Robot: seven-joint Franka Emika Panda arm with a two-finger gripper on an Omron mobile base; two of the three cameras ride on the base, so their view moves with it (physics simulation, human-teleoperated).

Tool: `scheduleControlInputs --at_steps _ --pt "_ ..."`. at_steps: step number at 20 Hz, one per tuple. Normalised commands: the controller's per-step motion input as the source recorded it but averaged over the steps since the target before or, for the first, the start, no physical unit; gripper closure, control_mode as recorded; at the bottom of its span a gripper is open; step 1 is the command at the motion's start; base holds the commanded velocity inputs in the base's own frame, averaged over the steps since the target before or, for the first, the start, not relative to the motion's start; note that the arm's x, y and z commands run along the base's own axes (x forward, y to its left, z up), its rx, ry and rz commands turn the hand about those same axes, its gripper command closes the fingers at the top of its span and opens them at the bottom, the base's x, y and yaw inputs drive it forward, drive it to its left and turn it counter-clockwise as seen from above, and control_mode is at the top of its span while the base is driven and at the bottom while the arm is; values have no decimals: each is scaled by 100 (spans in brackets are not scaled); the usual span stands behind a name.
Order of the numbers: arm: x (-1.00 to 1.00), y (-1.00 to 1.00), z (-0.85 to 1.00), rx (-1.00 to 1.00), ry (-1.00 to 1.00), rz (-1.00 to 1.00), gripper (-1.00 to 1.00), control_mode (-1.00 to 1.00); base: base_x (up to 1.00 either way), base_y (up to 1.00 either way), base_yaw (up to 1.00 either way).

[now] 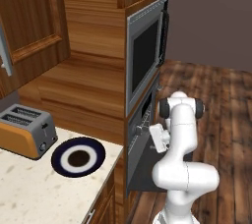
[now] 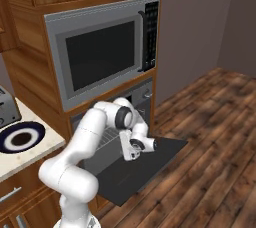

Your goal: Take the baked cake out of the oven and place it on the plate for cooling. Then close the oven door.

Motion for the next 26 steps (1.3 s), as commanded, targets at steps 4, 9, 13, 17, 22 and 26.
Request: scheduleControlInputs --at_steps 4,9,13,17,22,26 --pt "56 32 -13 18 4 3 -100 -100 0 0 0" --pt "65 49 -40 10 6 0 -100 -100 0 0 0" --pt "58 39 -51 2 2 0 -100 -100 0 0 0" --pt "41 14 -49 1 2 0 -100 -100 0 0 0" --pt "38 22 -59 0 0 0 -100 -100 0 0 0" --pt "15 42 -40 -4 0 -7 -100 -100 0 0 0"
